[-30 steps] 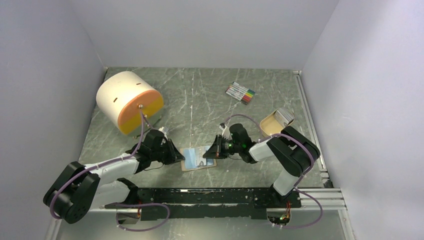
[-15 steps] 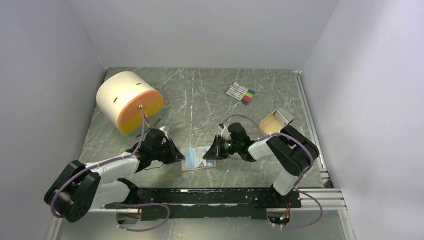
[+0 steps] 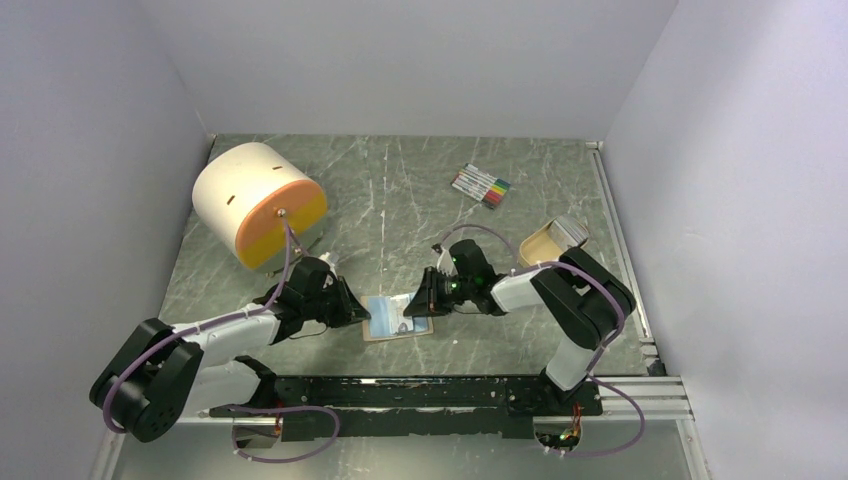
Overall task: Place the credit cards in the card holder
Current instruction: Insert the credit card into the card holder.
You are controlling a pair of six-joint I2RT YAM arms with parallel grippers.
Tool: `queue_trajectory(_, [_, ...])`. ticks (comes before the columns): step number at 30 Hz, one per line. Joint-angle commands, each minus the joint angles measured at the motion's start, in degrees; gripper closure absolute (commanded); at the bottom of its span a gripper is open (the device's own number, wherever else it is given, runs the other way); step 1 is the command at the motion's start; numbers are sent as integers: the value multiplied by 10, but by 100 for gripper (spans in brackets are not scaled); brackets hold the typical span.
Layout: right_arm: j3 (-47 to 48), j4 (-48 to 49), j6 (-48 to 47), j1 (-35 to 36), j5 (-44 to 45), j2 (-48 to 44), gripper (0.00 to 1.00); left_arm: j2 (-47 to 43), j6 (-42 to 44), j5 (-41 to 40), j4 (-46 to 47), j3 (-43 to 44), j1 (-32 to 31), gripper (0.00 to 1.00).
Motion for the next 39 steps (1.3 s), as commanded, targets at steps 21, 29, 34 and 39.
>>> queue_trajectory(21, [44,-137,-37,62,134,-30,65,5,0,38,50,2,-5,81])
queue_trajectory(29, [44,-140,-35,70,144,-28,64,7,-12,74,109,-14,-6,80])
queue_trajectory(34, [50,-177,-50,70,167,-58,63,24,-13,84,125,-16,-6,80])
queue_trajectory(39, [65,-230,-73,70,196,-79,62,31,-12,85,125,-12,-6,89])
